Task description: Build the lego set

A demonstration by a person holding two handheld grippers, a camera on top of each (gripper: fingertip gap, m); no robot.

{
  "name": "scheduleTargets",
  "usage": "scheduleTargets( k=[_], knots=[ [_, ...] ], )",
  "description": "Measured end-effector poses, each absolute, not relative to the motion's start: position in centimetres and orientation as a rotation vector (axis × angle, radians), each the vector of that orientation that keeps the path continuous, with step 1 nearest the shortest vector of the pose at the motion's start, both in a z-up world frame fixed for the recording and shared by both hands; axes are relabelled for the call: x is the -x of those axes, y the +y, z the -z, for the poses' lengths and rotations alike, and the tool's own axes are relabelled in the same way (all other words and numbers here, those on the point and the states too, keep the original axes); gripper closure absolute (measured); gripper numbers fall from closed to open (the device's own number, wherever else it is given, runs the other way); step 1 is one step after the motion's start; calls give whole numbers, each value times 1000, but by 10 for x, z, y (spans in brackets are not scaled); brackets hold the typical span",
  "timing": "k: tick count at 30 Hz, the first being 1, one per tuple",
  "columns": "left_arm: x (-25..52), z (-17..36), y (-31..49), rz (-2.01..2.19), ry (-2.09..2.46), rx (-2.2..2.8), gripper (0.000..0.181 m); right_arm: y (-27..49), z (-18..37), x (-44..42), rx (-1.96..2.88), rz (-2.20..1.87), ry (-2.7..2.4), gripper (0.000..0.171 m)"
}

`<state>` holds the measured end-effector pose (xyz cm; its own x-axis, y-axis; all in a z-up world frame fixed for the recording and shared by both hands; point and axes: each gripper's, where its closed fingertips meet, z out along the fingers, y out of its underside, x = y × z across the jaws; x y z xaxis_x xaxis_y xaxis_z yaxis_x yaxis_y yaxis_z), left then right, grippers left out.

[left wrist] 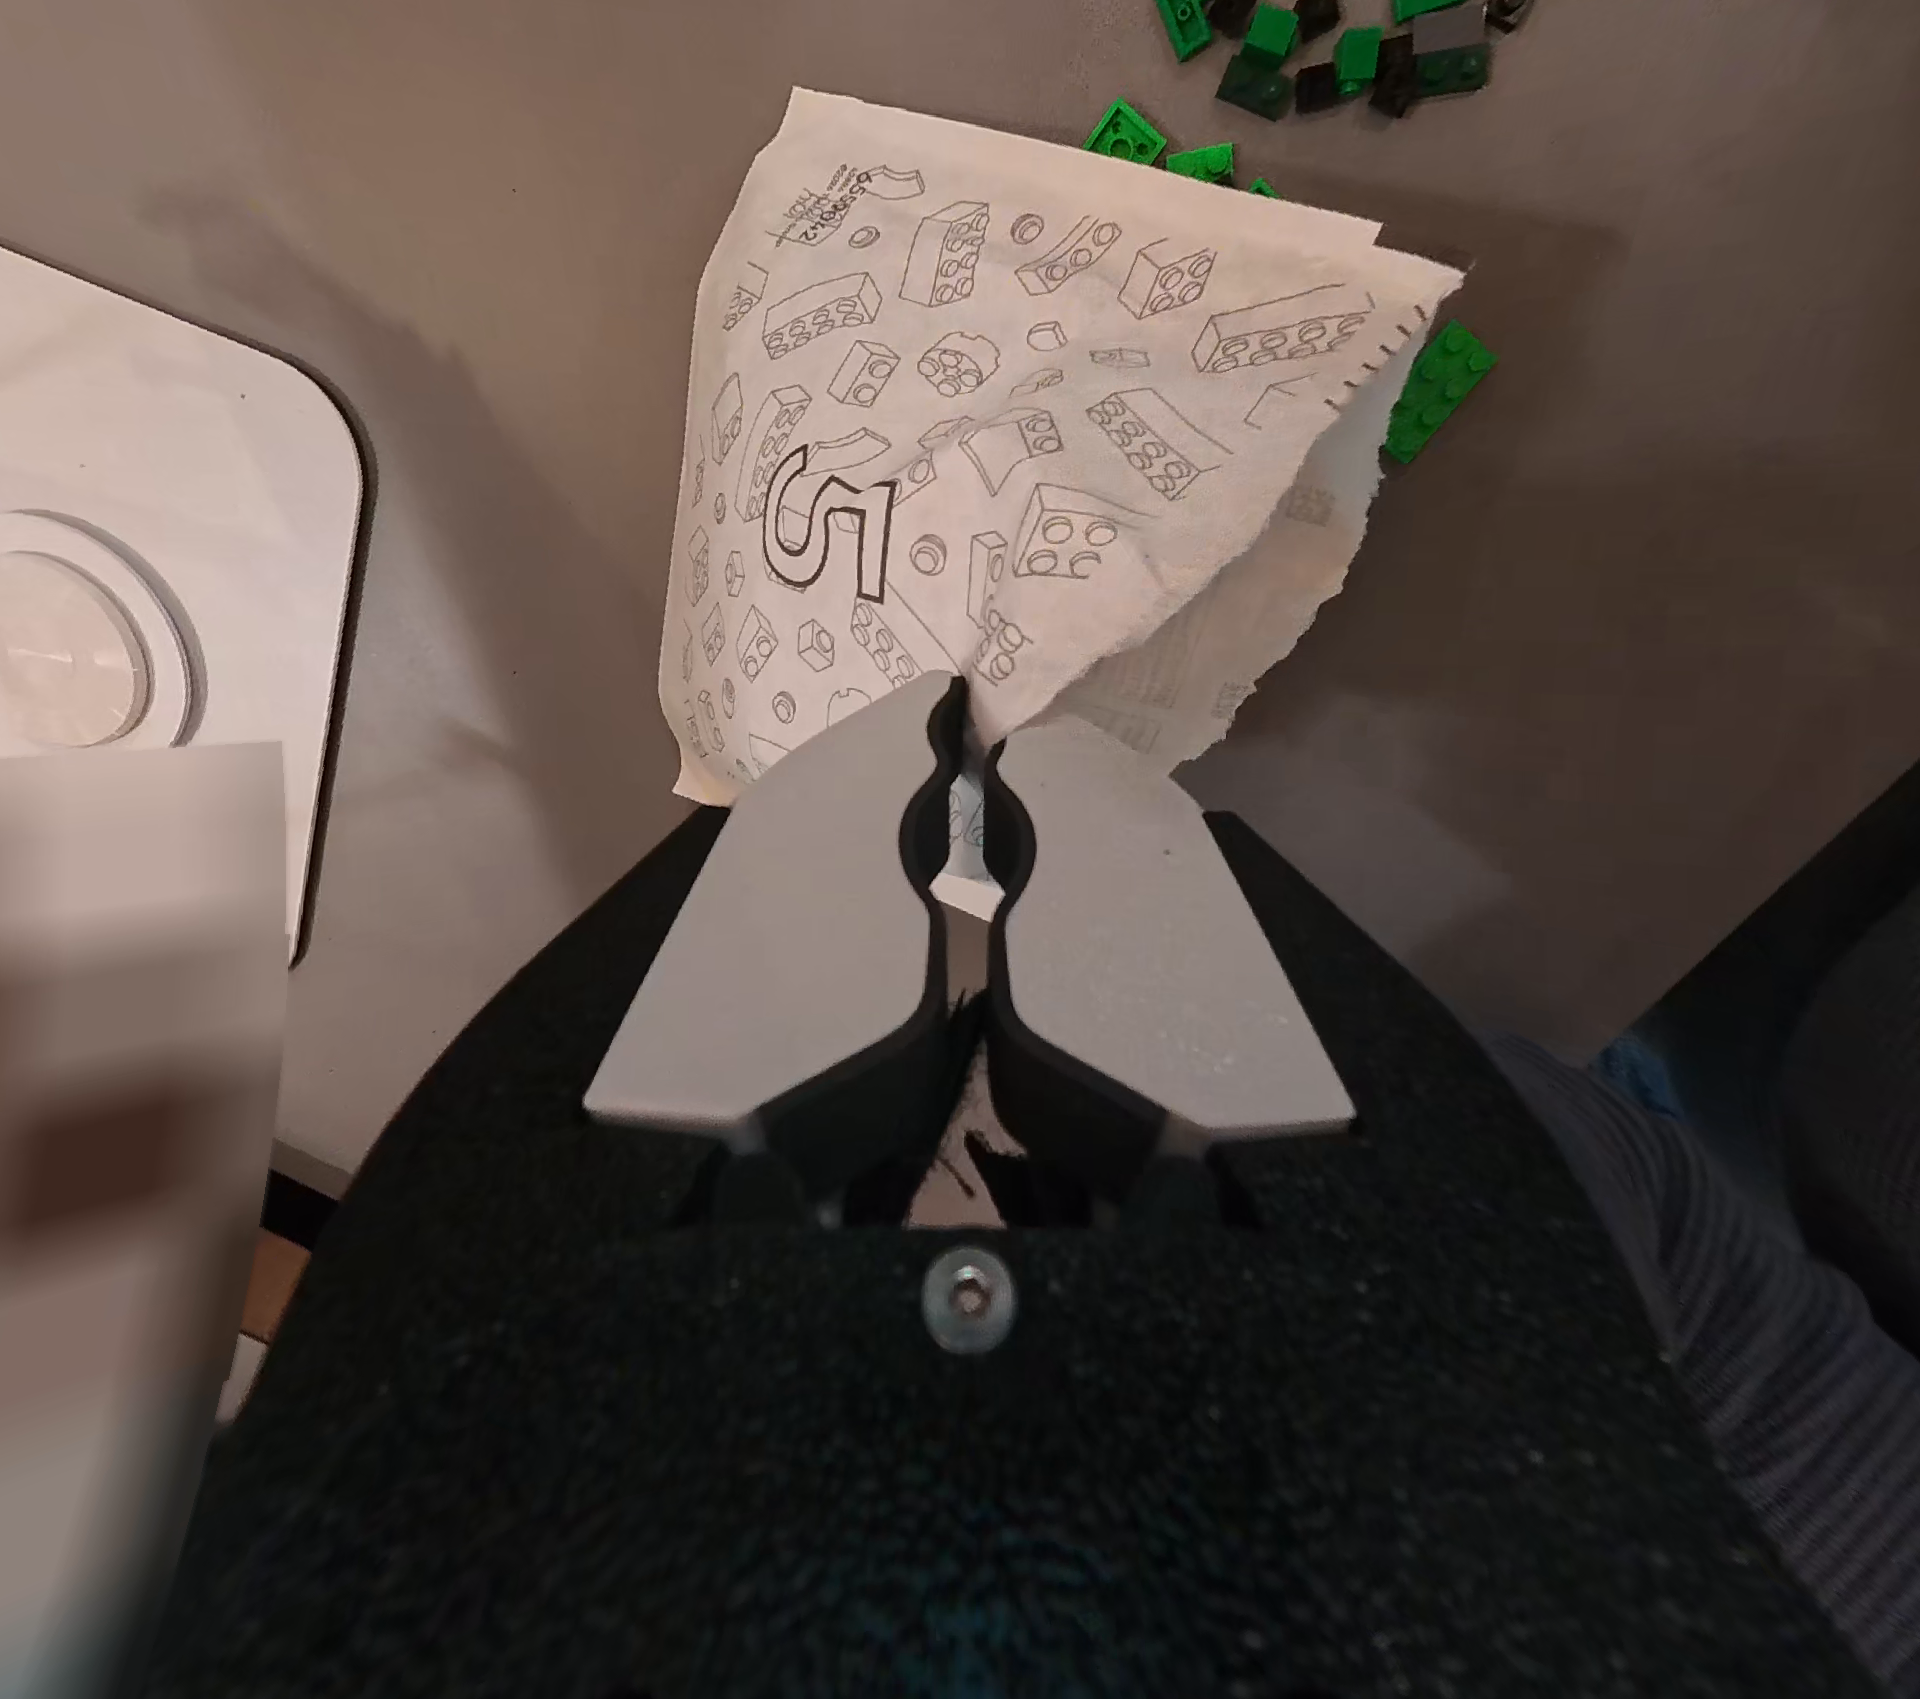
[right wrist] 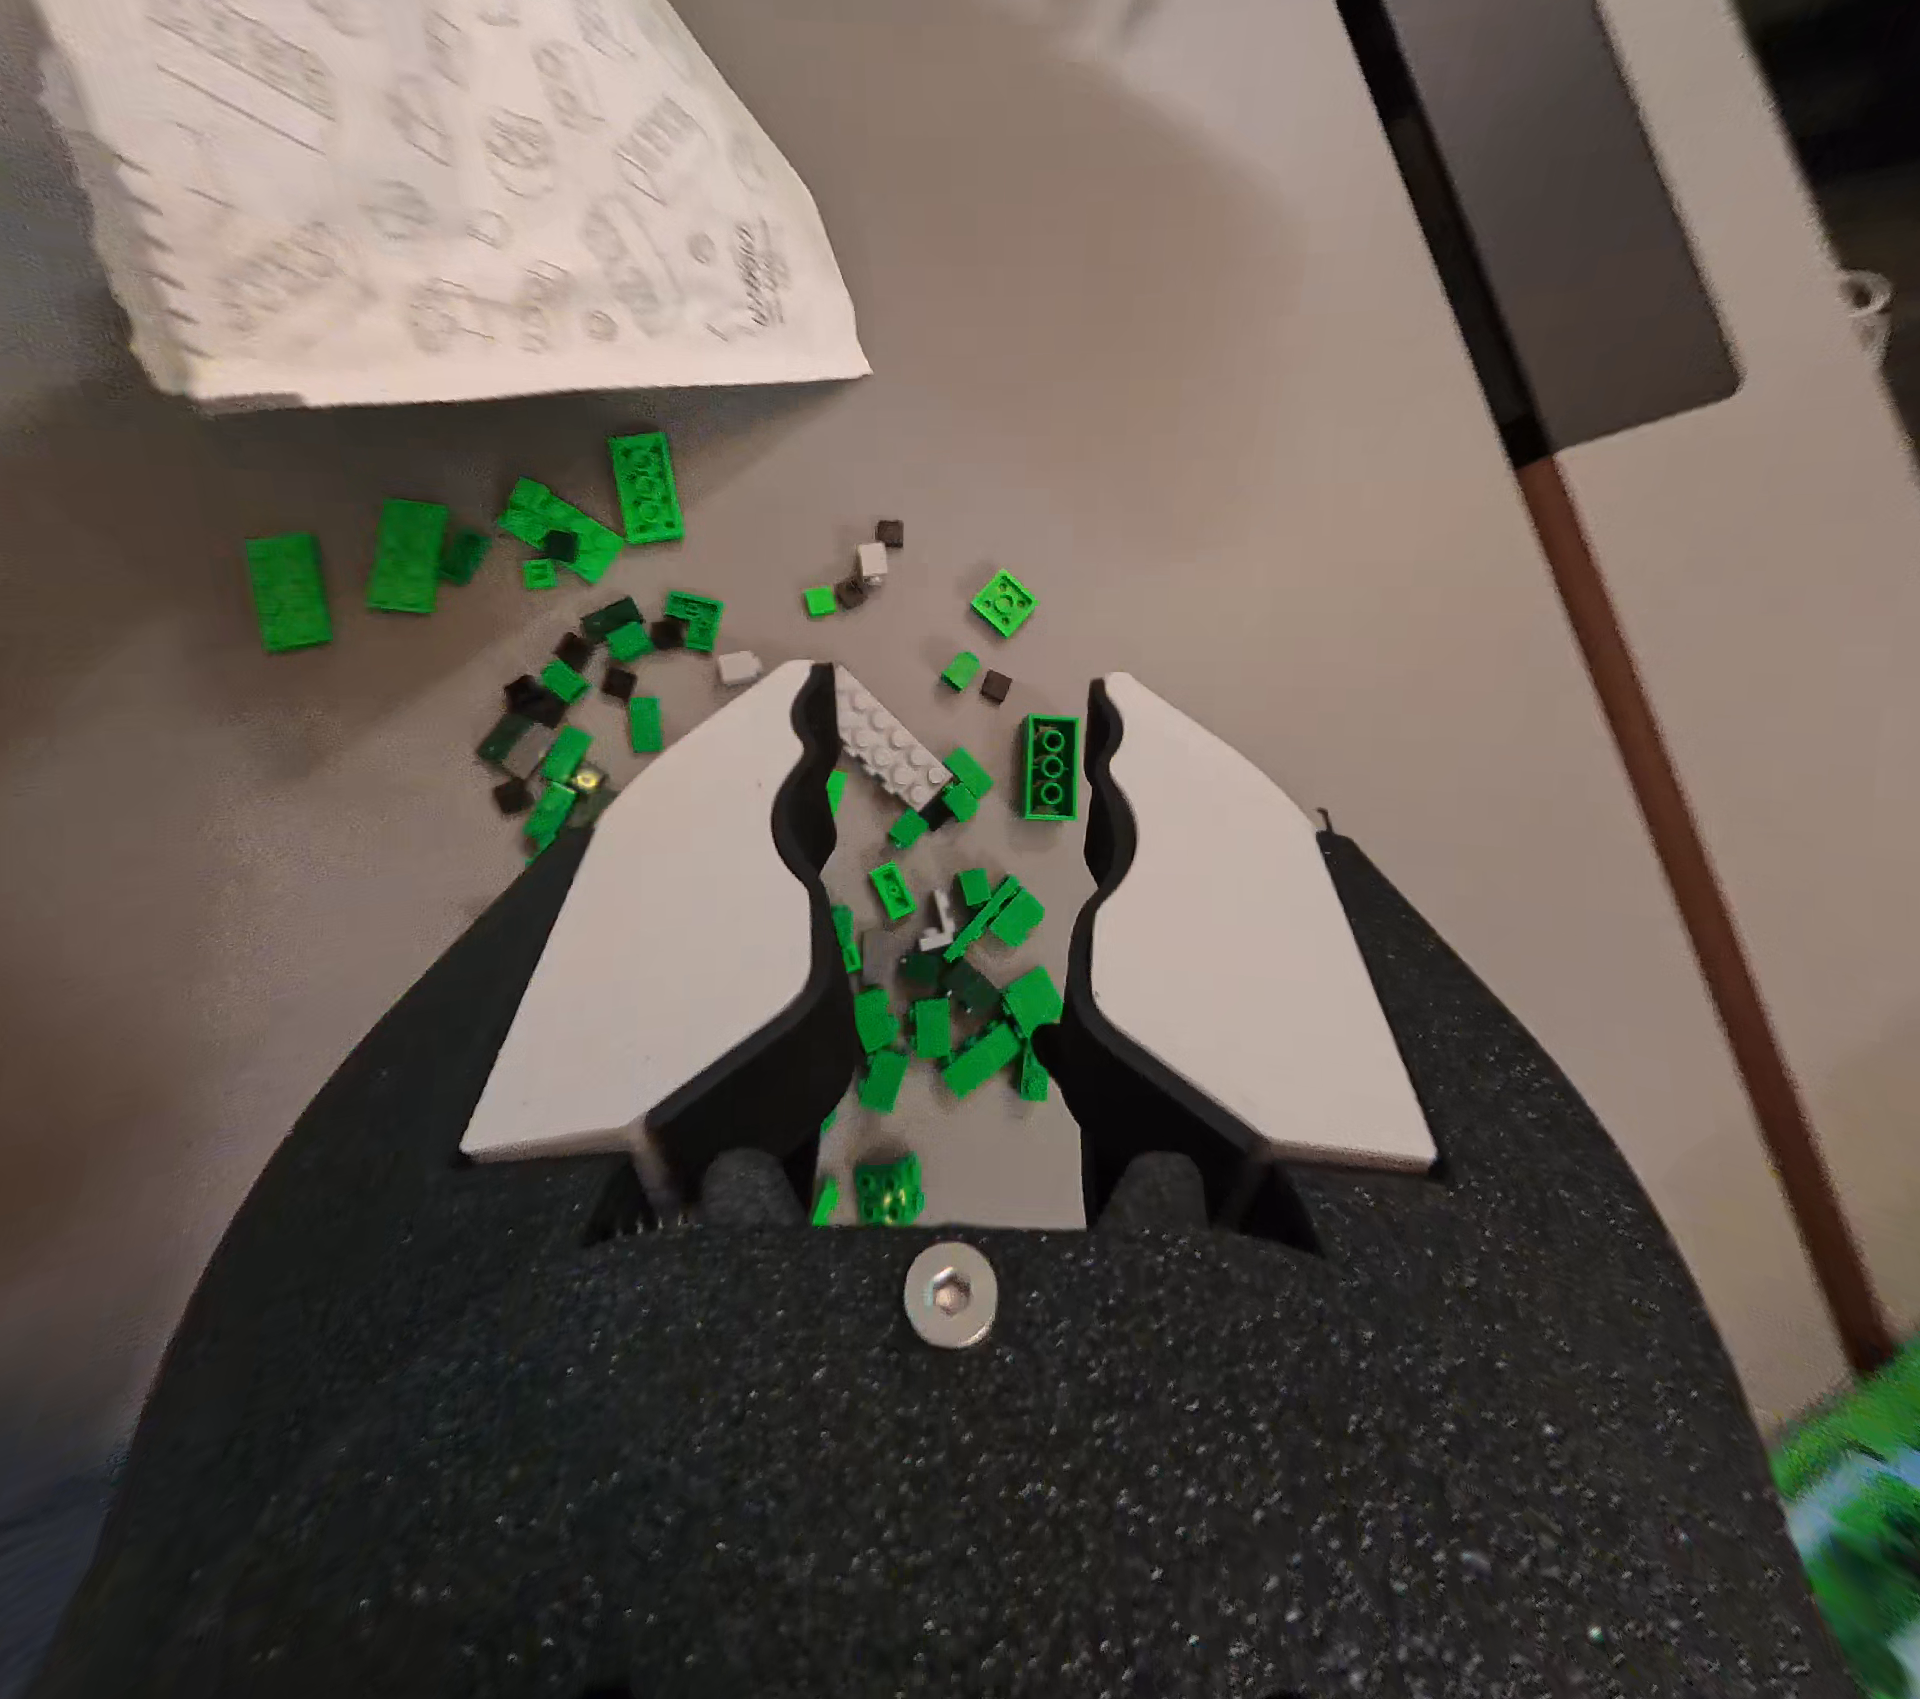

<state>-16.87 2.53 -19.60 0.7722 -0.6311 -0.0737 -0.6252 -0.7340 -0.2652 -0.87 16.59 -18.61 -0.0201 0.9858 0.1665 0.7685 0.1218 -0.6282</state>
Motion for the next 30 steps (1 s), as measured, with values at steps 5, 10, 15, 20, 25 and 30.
scheduleTargets(
  k=[5,10,15,20,25,30],
  knots=[
    [169,196,25,40,977,2688,181,137,158,6,1603,-347,-1877,127],
    [169,194,23,45,981,2680,181,125,147,12,1539,-344,-1884,129],
    [172,192,21,60,963,2669,181,124,140,27,1471,-371,-1858,129],
    [175,192,18,105,941,2673,181,135,102,56,1347,-346,-1669,129],
    [172,204,6,105,936,2714,180,136,78,72,1307,-533,-1527,136],
    [167,219,-11,16,1022,2687,171,152,97,65,1372,-565,-1564,136]
  ],
)
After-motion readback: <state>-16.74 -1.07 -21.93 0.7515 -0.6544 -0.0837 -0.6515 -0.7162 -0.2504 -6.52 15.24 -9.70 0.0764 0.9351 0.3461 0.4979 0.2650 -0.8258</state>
